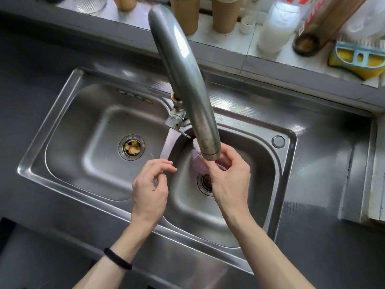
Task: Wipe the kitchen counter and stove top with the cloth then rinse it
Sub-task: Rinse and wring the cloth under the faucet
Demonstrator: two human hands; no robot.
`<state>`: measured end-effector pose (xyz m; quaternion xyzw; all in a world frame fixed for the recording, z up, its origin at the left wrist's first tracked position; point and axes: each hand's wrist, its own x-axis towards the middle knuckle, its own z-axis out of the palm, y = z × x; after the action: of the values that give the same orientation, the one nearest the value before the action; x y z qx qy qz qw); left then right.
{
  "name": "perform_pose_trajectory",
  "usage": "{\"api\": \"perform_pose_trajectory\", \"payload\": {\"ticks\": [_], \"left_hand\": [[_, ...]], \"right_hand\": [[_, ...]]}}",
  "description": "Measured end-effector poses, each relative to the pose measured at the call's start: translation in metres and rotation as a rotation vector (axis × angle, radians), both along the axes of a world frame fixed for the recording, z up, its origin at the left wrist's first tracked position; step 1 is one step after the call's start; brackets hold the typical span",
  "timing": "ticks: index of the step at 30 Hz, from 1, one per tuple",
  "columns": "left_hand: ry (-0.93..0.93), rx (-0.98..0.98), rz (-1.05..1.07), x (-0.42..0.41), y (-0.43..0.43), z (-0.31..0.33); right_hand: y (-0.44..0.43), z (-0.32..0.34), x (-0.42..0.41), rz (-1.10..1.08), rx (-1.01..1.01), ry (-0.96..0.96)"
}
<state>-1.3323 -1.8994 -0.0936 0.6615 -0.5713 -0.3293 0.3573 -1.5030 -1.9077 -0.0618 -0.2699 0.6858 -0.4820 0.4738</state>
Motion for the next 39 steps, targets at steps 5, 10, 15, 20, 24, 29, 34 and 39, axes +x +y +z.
{"api": "perform_pose_trajectory", "payload": {"ticks": [5,10,15,20,24,29,34,39], "left_hand": [[0.005,0.043,-0.048,-0.004,0.002,0.001],[0.021,0.088,-0.084,-0.01,0.006,0.001],[0.041,0.139,-0.102,-0.017,0.011,0.003],[0.074,0.185,-0.145,-0.027,0.014,0.007],[0.102,0.199,-0.186,-0.04,0.013,0.013],[0.171,0.215,-0.211,-0.058,0.01,0.018],[0.207,0.255,-0.215,-0.076,0.002,0.027],[0.25,0.288,-0.105,-0.081,-0.005,0.023]], "right_hand": [[0.002,0.005,0.001,0.029,-0.051,0.032],[0.014,0.009,-0.001,0.071,-0.048,0.117],[0.024,0.012,-0.007,-0.024,-0.106,0.146],[0.029,0.018,-0.004,-0.044,-0.153,0.129],[0.031,0.018,-0.007,-0.077,-0.151,0.165],[0.033,0.013,-0.005,-0.068,-0.127,0.152],[0.035,0.014,0.002,-0.063,-0.149,0.101],[0.037,0.02,0.001,-0.048,-0.159,-0.04]]}}
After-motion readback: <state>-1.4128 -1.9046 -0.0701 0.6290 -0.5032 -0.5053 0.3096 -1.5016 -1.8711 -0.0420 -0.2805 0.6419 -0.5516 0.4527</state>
